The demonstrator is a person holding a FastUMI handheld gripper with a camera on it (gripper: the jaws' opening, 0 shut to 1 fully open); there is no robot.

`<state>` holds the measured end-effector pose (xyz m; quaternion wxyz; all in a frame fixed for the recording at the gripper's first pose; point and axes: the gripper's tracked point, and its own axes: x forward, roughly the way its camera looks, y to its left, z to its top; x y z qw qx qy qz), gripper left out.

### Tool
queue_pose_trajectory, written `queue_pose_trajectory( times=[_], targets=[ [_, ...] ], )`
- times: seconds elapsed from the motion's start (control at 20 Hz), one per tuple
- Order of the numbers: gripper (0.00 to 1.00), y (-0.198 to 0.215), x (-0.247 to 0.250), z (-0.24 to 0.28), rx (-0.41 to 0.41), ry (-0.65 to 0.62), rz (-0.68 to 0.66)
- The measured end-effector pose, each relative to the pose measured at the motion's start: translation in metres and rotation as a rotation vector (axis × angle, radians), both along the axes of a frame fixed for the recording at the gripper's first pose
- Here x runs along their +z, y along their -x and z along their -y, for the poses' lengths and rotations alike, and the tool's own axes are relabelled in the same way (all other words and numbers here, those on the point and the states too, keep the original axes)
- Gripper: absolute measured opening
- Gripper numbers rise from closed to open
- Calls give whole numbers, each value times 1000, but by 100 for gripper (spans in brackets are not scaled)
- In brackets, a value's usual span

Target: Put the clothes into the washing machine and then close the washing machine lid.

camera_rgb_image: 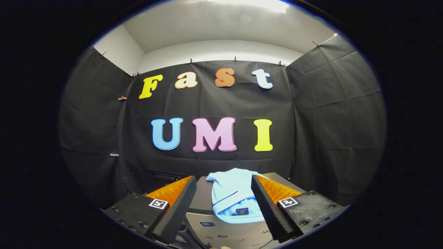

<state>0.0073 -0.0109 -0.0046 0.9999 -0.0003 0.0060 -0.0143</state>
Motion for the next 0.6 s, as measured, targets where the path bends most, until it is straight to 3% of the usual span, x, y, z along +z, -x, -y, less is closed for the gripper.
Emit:
queue_pose_trajectory(
  times=[0.6],
  targets=[
    [99,-94,0,44,-39,-40,-104]
  ],
)
